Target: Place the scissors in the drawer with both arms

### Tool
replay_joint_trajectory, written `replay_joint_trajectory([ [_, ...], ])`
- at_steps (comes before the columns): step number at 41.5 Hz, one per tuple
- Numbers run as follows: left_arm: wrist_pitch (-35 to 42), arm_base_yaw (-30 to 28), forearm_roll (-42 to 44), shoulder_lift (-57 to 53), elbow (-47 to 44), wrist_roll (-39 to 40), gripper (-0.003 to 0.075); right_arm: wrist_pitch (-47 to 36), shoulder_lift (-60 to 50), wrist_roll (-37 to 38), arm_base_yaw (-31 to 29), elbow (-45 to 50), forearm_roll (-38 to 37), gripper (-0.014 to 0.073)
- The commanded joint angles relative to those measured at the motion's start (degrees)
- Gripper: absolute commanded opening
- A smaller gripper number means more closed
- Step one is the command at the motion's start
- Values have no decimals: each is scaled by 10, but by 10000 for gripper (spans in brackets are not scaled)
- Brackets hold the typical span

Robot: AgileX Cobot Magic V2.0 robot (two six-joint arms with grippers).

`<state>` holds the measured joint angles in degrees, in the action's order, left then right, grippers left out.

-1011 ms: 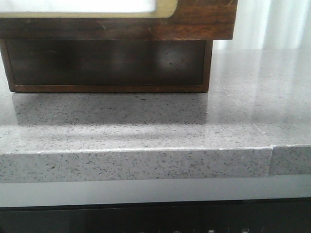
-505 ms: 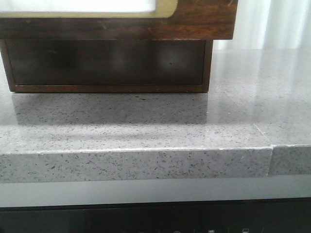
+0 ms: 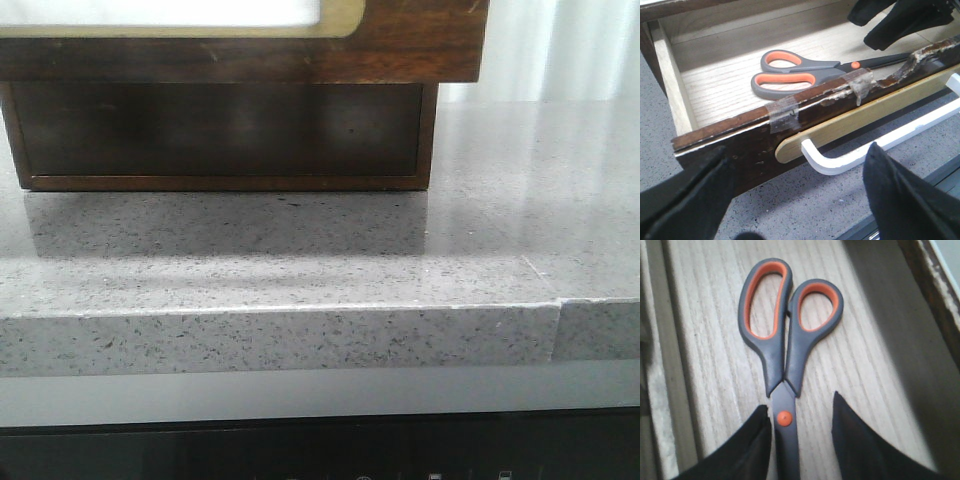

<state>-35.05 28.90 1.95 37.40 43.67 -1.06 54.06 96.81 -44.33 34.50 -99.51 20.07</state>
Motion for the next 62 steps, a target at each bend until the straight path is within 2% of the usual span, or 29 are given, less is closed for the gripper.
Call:
replay_joint_trajectory([
  [1,47,6,-1,0,21,7,526,-31,-34,0,-6,-18,8,330],
  [12,47,6,-1,0,21,7,526,-28,-78,63,-15,-18,8,330],
  [25,47,6,-1,0,21,7,526,29,-169,221,-67,-4,7,330],
  [41,47,6,-1,0,21,7,526,-13,-364,237,-77,177,-13,330],
  [52,47,6,-1,0,21,7,526,-5,-491,337,-77,302,-101,330],
  [62,47,6,-1,0,21,7,526,-6,-586,338,-77,386,-101,330],
])
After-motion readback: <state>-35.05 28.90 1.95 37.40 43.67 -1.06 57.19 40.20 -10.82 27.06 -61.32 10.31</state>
